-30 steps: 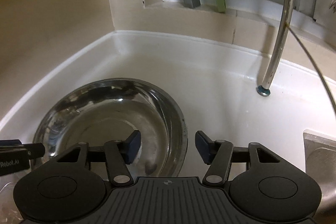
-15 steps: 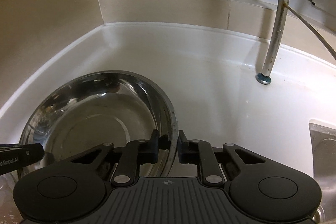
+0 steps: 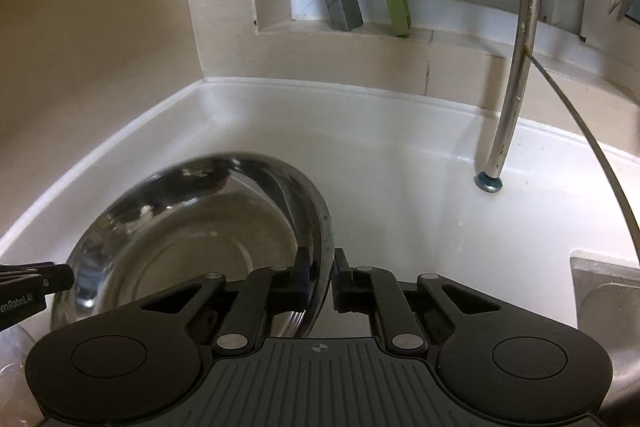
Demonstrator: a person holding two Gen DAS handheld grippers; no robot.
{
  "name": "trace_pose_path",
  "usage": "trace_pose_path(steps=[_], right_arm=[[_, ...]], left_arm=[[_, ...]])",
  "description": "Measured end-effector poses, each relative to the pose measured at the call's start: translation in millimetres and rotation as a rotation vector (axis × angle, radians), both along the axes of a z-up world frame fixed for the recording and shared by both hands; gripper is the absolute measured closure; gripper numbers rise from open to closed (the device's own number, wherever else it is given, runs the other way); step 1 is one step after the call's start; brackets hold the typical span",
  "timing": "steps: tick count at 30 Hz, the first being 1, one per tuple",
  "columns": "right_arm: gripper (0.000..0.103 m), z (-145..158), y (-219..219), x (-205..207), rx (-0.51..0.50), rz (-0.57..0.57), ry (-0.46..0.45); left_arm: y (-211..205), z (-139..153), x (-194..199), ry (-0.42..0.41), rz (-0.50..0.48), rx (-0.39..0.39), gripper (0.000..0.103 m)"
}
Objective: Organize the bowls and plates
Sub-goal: 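Close the right gripper on the steel plate rim while the left gripper closes on it too, then lift the steel plate off the counter with both grippers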
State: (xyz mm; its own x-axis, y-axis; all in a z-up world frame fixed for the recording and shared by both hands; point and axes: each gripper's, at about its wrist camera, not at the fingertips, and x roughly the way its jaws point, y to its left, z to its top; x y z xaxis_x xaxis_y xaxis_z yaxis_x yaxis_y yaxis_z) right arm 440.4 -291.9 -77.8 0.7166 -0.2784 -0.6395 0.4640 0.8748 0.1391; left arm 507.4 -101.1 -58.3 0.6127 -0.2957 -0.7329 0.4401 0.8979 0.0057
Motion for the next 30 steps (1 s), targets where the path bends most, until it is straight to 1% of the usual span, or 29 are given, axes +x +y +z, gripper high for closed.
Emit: trace_pose_path(steps=[1, 2, 3, 6, 8, 10, 11, 12, 14, 18, 23, 25, 26, 28, 30], right_arm=[[0.093, 0, 1, 0, 0.008, 0.001, 0.004], [0.093, 0, 2, 0, 0.013, -0.003, 0.010], [0.093, -1, 2, 0, 0.018, -0.011, 0.014], [0.092, -5, 0, 0, 0.032, -0.011, 0.018], [0.092, -7, 0, 0, 0.032, -0.011, 0.024], [0.092, -9, 0, 1, 0.030, -0.016, 0.041], [0.092, -11, -1, 1, 0.034, -0.020, 0.044], [0.091, -12, -1, 1, 0.037, -0.022, 0.048], [0.091, -14, -2, 1, 0.041, -0.029, 0.049], [0.090, -18, -6, 4, 0.057, -0.038, 0.059], [0.089, -18, -7, 8, 0.039, -0.027, 0.052], [0.089, -19, -7, 8, 0.036, -0.018, 0.051], [0.089, -19, -7, 8, 0.037, -0.011, 0.049], [0.089, -20, -8, 8, 0.040, -0.009, 0.048], [0.089, -20, -7, 7, 0.029, -0.013, 0.047]], left_arm=[[-1, 0, 0, 0.007, 0.005, 0.004, 0.101], [-4, 1, -2, 0.003, 0.021, 0.029, 0.101], [-3, 1, -3, -0.001, 0.029, 0.038, 0.101], [0, 2, -2, 0.021, 0.039, 0.019, 0.099], [-1, 5, 0, 0.013, 0.037, 0.018, 0.098], [-3, 9, 3, -0.006, 0.049, 0.011, 0.090], [-2, 10, 3, -0.018, 0.054, 0.008, 0.081], [-1, 12, 3, -0.030, 0.059, 0.009, 0.076], [-1, 10, 6, -0.029, 0.062, 0.028, 0.074], [-3, -1, 17, 0.022, 0.066, 0.051, 0.074], [-8, -14, 24, 0.051, 0.045, 0.060, 0.075], [-11, -18, 26, 0.067, 0.027, 0.055, 0.084], [-11, -19, 26, 0.067, 0.021, 0.048, 0.086], [-12, -20, 22, 0.053, 0.018, 0.056, 0.086], [-11, -20, 21, 0.047, 0.013, 0.046, 0.087]])
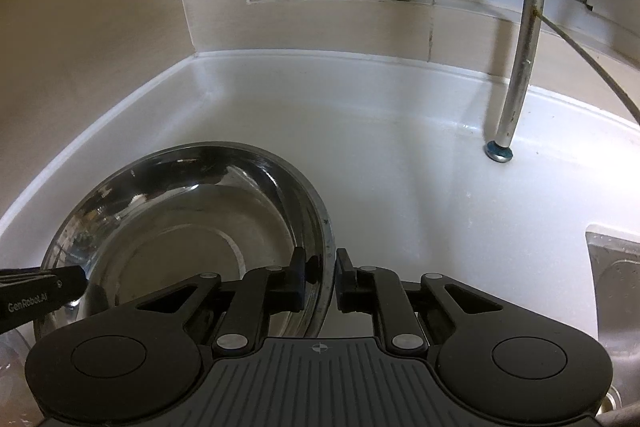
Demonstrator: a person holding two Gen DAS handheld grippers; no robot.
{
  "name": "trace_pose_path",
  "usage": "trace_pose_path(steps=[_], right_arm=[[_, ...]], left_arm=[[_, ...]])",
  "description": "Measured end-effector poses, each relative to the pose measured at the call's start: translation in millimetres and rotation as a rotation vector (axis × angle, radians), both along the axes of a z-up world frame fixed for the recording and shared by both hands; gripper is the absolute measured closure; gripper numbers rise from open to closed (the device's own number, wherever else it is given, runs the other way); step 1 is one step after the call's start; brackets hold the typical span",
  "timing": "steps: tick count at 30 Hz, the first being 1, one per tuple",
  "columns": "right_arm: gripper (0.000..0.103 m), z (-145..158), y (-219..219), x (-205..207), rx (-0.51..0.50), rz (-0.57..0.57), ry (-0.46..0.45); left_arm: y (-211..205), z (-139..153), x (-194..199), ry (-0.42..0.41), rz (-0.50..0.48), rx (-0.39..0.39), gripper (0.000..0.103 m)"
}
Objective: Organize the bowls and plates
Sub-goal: 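Lift the steel plate off the counter with both grippers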
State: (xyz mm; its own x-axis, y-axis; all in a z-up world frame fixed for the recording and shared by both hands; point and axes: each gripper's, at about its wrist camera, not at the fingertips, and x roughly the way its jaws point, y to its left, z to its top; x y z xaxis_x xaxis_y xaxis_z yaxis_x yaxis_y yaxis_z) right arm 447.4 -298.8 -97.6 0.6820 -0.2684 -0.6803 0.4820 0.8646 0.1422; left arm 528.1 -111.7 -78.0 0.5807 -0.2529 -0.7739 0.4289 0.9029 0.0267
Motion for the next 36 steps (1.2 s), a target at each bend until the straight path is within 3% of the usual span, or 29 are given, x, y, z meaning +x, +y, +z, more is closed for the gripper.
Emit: trace_pose_path(steps=[6, 13, 18, 22, 29, 36], right_arm=[[0.090, 9, 13, -7, -0.067, 0.001, -0.034], [0.092, 14, 15, -8, -0.056, -0.008, -0.023], [0.092, 9, 13, -5, -0.032, -0.011, 0.001], [0.091, 1, 7, -5, 0.004, -0.012, 0.013], [0.090, 2, 8, -10, -0.009, -0.011, -0.006], [0.090, 21, 17, -18, -0.038, -0.013, -0.058]], left_arm=[[5, 11, -11, -0.073, -0.012, 0.015, 0.093], [12, 14, -8, -0.049, 0.009, -0.008, 0.096], [9, 9, 1, -0.017, 0.025, 0.003, 0.086], [5, 1, 11, 0.032, 0.009, -0.026, 0.087], [11, 1, 6, 0.007, 0.002, -0.079, 0.090], [20, 20, -2, -0.043, 0.007, -0.101, 0.089]])
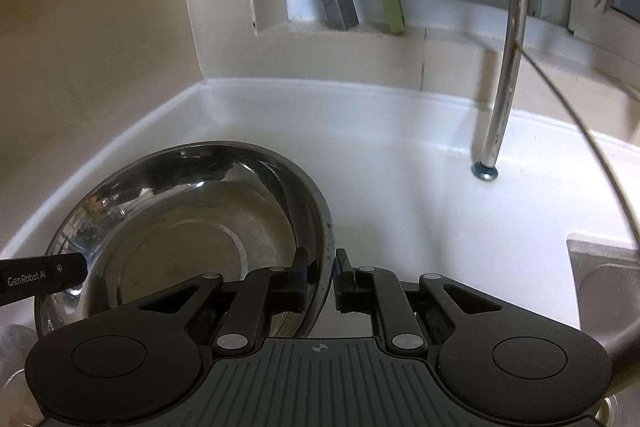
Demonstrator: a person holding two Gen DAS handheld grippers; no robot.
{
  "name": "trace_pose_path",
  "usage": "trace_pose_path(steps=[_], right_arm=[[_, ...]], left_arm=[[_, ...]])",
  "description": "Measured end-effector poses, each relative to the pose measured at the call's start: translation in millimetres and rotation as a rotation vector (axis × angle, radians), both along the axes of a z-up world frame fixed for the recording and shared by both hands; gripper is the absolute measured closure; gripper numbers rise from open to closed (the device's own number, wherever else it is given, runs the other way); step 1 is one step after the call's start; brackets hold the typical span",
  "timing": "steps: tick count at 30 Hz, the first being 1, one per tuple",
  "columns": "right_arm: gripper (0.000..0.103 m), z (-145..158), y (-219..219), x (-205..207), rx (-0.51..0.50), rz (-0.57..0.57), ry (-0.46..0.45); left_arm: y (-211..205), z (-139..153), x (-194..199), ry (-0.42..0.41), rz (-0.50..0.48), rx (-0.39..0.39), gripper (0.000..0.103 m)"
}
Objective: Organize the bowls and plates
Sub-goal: 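Lift the steel plate off the counter with both grippers, then carry the steel plate over the blue-patterned plate and lower it on top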
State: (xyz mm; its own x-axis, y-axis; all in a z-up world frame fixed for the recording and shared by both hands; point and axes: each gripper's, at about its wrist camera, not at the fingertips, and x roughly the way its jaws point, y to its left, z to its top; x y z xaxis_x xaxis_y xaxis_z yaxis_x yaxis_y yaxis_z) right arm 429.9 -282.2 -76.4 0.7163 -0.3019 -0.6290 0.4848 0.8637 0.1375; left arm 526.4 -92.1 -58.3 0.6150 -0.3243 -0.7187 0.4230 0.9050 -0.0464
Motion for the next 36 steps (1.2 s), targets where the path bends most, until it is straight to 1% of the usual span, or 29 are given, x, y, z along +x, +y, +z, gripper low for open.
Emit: trace_pose_path(steps=[5, 11, 15, 20, 22, 26, 32, 36], right_arm=[[0.091, 15, 10, -15, -0.008, 0.022, -0.019], [0.091, 32, 21, -39, -0.004, 0.071, -0.045], [0.091, 43, 25, -53, 0.005, 0.116, -0.061], [0.091, 52, 30, -82, 0.028, 0.154, -0.079], [0.091, 54, 31, -96, 0.022, 0.172, -0.090], [0.091, 53, 32, -117, 0.027, 0.190, -0.093], [0.091, 53, 39, -153, 0.017, 0.222, -0.106], [0.091, 53, 37, -173, 0.021, 0.242, -0.106]], left_arm=[[14, 13, -15, -0.002, 0.020, -0.017, 0.089], [30, 32, -43, -0.023, 0.065, -0.030, 0.090], [40, 45, -66, -0.042, 0.099, -0.034, 0.091], [52, 61, -100, -0.071, 0.137, -0.053, 0.093], [55, 65, -115, -0.083, 0.143, -0.056, 0.093], [57, 62, -139, -0.080, 0.156, -0.052, 0.093], [72, 52, -182, -0.044, 0.189, -0.093, 0.093], [76, 48, -210, -0.034, 0.193, -0.100, 0.093]])
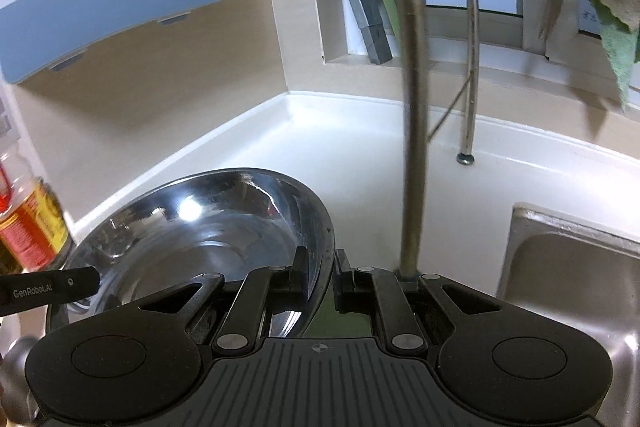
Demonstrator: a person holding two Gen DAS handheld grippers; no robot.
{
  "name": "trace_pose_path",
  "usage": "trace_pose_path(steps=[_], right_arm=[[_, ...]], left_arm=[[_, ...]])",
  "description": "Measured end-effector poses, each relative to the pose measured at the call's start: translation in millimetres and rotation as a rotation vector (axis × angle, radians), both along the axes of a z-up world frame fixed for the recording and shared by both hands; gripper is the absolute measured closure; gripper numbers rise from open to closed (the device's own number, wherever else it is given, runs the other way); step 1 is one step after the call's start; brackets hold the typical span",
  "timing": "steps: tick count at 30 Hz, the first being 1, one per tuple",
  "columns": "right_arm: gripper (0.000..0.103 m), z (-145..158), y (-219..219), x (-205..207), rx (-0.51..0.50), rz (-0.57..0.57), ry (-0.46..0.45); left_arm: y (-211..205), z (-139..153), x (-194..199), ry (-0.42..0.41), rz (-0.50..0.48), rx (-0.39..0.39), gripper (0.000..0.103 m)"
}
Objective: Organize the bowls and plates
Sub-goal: 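Carry the steel plate over the blue-patterned plate and lower it on top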
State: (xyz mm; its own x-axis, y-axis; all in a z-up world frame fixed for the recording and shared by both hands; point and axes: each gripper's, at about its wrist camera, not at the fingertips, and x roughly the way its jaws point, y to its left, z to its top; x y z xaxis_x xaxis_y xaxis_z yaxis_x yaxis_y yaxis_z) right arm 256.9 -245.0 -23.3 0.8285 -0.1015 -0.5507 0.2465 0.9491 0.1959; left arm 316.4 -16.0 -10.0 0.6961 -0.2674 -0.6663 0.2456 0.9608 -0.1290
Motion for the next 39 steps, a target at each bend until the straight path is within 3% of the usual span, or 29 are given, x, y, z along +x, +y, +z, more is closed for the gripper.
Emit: trace_pose_path(steps=[10, 17, 39], right_arm=[[0.091, -7, 3, -40, -0.002, 0.063, 0.005], [0.091, -5, 6, -45, -0.013, 0.110, 0.000], [0.091, -12, 39, -3, -0.024, 0.238, -0.001]], left_arm=[[7, 2, -44, -0.001, 0.047, 0.011, 0.093], [15, 3, -57, 0.004, 0.085, 0.006, 0.093], [47, 2, -42, 0.009, 0.211, 0.032, 0.092]])
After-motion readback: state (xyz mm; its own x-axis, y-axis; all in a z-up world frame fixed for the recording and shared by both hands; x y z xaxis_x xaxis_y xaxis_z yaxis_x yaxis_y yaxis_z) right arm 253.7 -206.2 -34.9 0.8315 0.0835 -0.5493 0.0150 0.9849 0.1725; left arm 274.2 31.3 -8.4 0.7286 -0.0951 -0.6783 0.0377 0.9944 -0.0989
